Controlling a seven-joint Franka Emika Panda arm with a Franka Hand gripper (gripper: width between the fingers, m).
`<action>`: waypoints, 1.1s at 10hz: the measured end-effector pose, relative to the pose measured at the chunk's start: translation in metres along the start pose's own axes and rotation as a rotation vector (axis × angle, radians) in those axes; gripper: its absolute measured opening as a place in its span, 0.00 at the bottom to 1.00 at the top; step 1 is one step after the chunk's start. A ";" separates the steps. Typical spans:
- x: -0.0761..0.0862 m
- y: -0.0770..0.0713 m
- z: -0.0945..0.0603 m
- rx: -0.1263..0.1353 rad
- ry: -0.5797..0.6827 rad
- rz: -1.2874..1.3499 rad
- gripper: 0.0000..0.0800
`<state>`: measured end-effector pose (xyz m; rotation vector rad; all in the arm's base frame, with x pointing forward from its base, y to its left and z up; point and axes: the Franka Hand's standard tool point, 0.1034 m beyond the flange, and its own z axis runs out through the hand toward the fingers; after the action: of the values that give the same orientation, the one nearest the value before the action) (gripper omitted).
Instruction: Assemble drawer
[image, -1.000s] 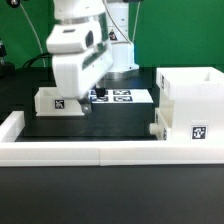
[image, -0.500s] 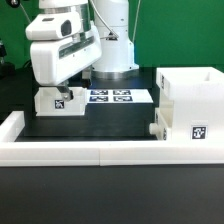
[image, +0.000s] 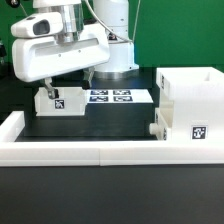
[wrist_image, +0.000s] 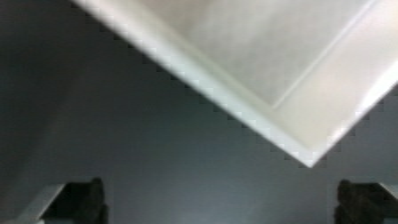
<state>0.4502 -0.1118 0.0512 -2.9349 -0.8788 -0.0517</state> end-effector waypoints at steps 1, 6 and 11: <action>-0.003 -0.004 -0.002 0.000 -0.003 0.114 0.81; -0.026 -0.028 0.005 0.013 -0.019 0.547 0.81; -0.025 -0.027 0.005 0.016 -0.015 0.586 0.81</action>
Offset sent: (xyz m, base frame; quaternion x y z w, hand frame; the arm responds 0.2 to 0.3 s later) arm -0.0274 -0.0038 0.0022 -0.0269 -0.0099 0.1874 0.9819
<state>0.4147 -0.1020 0.0467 -3.0465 0.0051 0.0132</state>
